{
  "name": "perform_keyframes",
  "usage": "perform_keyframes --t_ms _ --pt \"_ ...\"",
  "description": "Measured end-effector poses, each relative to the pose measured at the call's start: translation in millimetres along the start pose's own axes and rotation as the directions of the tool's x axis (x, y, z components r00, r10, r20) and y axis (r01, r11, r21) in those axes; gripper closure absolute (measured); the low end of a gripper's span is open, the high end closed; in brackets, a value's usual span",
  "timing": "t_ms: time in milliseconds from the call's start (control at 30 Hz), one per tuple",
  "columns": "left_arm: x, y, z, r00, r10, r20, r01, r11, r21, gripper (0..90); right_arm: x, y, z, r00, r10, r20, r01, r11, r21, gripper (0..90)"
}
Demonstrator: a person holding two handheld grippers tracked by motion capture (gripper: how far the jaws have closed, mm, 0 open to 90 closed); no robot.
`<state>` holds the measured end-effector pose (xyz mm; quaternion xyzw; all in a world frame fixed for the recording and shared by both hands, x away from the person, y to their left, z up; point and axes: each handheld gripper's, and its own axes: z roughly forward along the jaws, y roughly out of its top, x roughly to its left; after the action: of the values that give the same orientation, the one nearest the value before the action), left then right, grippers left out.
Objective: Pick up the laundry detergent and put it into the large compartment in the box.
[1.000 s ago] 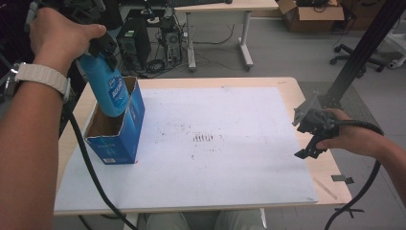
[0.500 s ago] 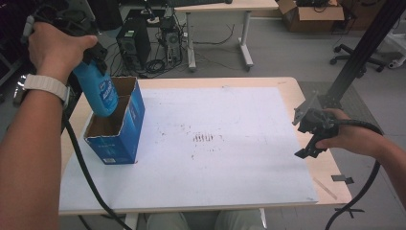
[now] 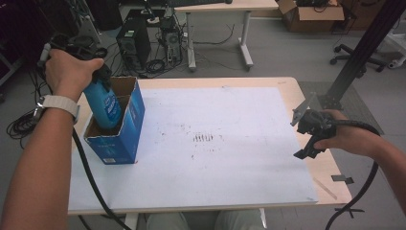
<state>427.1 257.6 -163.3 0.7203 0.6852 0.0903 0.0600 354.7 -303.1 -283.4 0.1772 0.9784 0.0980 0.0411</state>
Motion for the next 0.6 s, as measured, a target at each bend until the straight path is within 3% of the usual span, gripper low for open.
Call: perform_keyframes --t_ms 600 --pt "0.5 -11.6 63.4 0.9997 0.025 -0.007 -0.025 0.9992 0.030 37.5 2.1 -0.3 4.7 1.0000 0.002 -0.007 -0.002 1.000 0.004 10.5"
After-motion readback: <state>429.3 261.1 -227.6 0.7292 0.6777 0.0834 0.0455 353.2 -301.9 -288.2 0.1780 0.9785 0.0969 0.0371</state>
